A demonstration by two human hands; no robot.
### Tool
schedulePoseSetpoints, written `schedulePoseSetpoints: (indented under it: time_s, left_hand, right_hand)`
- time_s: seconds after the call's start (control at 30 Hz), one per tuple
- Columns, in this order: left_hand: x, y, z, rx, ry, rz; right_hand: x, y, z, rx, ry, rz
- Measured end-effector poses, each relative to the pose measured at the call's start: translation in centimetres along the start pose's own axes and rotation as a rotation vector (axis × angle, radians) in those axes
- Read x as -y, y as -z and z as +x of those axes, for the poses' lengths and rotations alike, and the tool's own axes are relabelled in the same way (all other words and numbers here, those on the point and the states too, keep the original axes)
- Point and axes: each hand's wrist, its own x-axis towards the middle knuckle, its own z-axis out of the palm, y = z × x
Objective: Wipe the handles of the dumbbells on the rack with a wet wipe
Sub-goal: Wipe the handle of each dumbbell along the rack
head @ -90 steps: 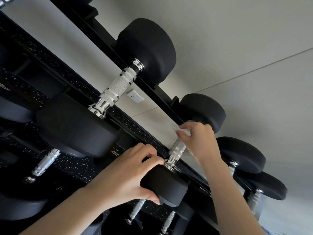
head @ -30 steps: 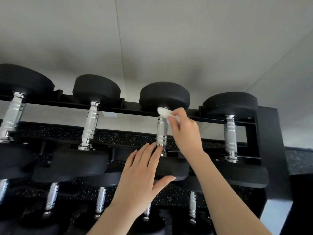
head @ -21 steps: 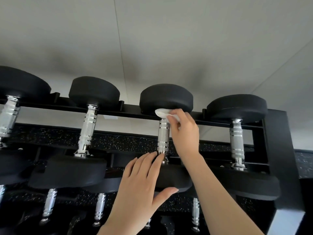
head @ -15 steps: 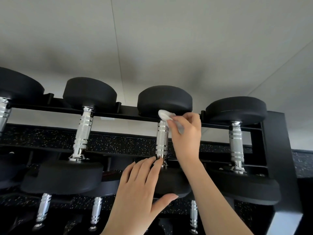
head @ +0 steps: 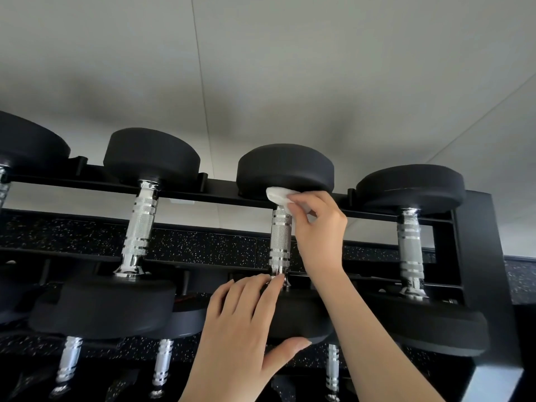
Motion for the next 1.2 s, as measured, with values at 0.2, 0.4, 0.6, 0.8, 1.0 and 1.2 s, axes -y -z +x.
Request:
schedulePoseSetpoints:
  time_s: [0.2, 0.4, 0.6, 0.8, 1.0, 1.2]
  left_hand:
    - [-0.2, 0.0, -0.1, -0.014, 0.027, -0.015]
    - [-0.3, 0.1, -0.1, -0.017, 0.038, -0.034]
    - [-0.5, 0.1, -0.3, 0.005, 0.066, -0.045]
    - [-0.4, 0.3, -0.5, 0.035, 0.073, -0.060]
    - [-0.1, 0.4, -0.8, 0.042, 0.049, -0.055]
    - [0.2, 0.3, -0.9, 0.006, 0.022, -0.065]
  right_hand:
    - [0.2, 0.9, 0.8, 0.178, -0.081, 0.029]
    - [0.5, 1.7, 0.6, 0.300, -0.071, 0.001]
    - [1.1, 3.4, -1.5, 0.506, -0.099, -0.031]
    - [1.2, 5.0, -3.0, 0.673, -0.188, -0.020]
    - [0.4, 5.9, -3.2, 0.763, -0.347, 0.013]
    - [-0.2, 6.2, -3.6, 0.760, -0.442, 0.110]
